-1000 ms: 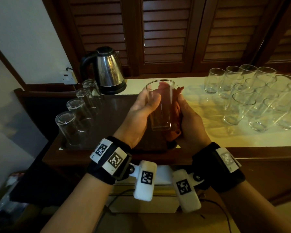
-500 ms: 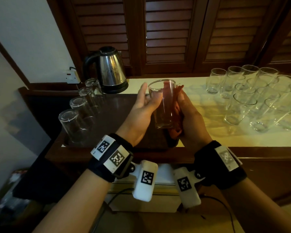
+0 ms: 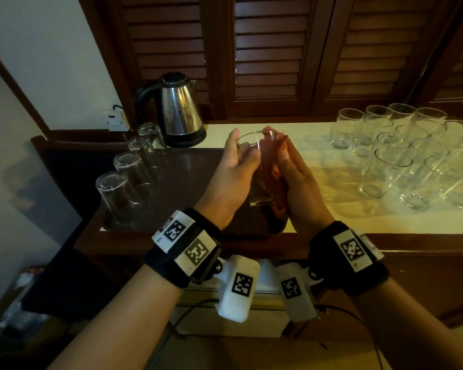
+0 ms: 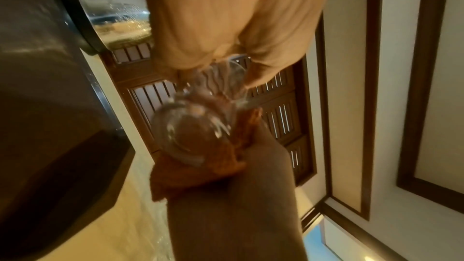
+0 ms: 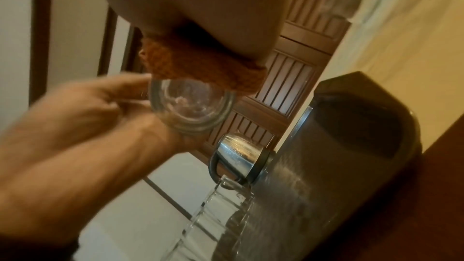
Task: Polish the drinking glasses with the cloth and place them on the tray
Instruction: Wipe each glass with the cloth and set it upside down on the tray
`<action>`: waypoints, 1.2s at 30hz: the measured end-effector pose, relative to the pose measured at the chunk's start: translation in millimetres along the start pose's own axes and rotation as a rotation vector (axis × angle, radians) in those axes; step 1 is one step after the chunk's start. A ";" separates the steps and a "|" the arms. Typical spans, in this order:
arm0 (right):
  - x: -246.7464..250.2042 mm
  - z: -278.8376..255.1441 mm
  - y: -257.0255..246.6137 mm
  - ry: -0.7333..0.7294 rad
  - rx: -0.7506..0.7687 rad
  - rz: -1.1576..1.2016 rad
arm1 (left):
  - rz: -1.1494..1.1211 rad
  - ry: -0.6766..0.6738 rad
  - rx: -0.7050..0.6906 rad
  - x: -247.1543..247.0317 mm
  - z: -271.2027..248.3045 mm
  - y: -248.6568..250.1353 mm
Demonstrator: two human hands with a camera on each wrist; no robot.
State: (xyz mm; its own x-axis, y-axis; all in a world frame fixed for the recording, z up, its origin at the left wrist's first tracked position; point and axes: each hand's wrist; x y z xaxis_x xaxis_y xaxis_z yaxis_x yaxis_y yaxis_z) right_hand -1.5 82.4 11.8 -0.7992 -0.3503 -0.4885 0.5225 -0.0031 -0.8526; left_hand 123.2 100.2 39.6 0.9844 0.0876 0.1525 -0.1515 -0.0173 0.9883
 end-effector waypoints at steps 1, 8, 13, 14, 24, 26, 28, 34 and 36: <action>-0.4 1.0 3.1 -0.007 0.004 -0.011 | 0.043 0.006 -0.001 -2.1 0.2 0.5; 2.5 -2.1 -0.1 0.004 -0.131 0.231 | 0.046 -0.034 -0.008 1.1 -3.2 -2.3; -6.7 2.1 4.7 -0.014 0.002 0.043 | 0.048 0.000 0.002 2.3 0.1 -3.7; -7.3 3.5 6.3 -0.024 0.016 0.013 | 0.064 0.014 -0.013 0.7 0.2 -4.8; -4.5 1.3 1.1 0.049 -0.064 0.172 | -0.068 -0.014 0.004 3.6 -1.3 -10.6; -8.0 3.7 3.7 0.026 0.009 0.041 | -0.010 0.048 -0.015 -1.8 1.4 -13.0; -7.5 4.9 7.9 -0.004 0.029 0.006 | 0.031 0.051 -0.028 -7.6 -2.0 -12.0; -1.2 -7.0 7.7 0.039 -0.197 0.298 | -0.101 -0.065 0.050 0.0 -2.8 -14.9; 0.4 -6.8 7.8 0.048 -0.154 0.277 | -0.001 -0.037 0.041 2.1 -2.4 -14.1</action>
State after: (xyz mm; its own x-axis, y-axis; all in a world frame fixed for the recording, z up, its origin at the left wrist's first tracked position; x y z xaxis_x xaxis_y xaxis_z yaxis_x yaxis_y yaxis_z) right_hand 0.2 88.5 3.7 -0.6479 -0.2732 -0.7110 0.6742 0.2289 -0.7022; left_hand 127.3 102.9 26.1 0.9872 0.0509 0.1509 -0.1479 -0.0586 0.9873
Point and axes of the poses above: each hand's wrist, its own z-axis towards the middle knuckle, its own x-axis out of the back of the hand, y = z × x, and after that the axes turned 14 degrees about z, right-handed
